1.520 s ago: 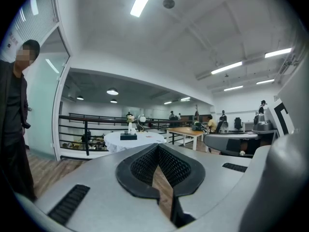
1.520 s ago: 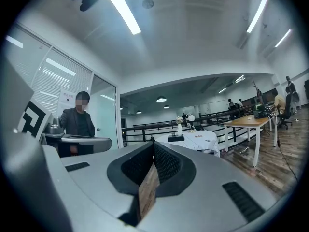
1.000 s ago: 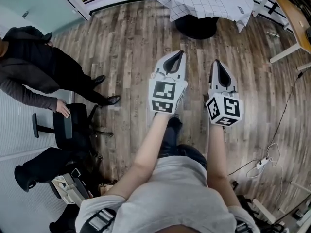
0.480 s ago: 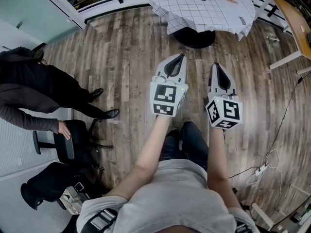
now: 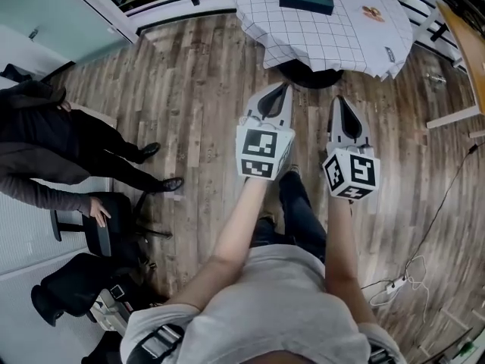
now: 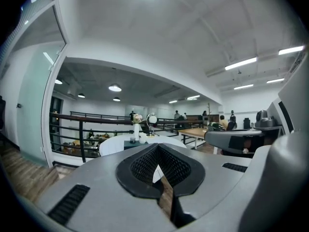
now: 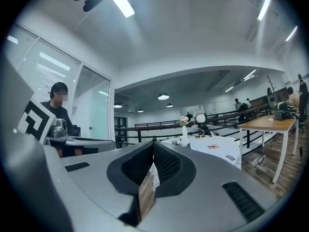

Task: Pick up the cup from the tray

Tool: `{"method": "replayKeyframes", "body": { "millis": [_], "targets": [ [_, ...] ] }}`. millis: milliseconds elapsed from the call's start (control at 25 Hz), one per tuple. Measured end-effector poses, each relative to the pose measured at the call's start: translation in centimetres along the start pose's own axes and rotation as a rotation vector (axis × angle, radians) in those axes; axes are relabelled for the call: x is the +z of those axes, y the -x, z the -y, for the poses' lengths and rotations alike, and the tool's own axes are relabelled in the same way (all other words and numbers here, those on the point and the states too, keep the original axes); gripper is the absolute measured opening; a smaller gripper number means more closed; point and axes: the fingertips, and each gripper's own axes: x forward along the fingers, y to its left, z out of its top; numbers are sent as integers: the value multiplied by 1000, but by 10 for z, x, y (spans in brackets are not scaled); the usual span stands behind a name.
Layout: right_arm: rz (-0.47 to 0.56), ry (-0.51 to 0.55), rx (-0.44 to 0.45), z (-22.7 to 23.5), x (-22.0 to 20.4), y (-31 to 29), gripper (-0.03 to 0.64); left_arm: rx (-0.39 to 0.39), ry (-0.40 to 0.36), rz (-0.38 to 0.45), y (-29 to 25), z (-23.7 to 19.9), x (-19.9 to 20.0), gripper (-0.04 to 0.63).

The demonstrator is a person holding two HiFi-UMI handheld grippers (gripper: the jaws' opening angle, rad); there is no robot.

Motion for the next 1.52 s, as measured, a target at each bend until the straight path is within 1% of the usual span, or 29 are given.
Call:
{"method": "replayKeyframes", "body": {
  "millis": [400,680,1000,1240,1520],
  "targets": [
    [11,5,46,83,24,-111,8,28,-7,10,-130,-16,31,8],
    [0,-5,65,127,25,-160,8,43,-5,-3,-196,-22,39,8],
    [-34,-33,62,157,7,-204,8,45,1,-36,-247,-36,29,8],
    [-56,-44,51,175,-3,-249,8,44,11,-52,-293,-62,26,8],
    [-74,-42,38,191,-6,-318,8,24,15,-71,-354,-101,26,8]
  ]
}}
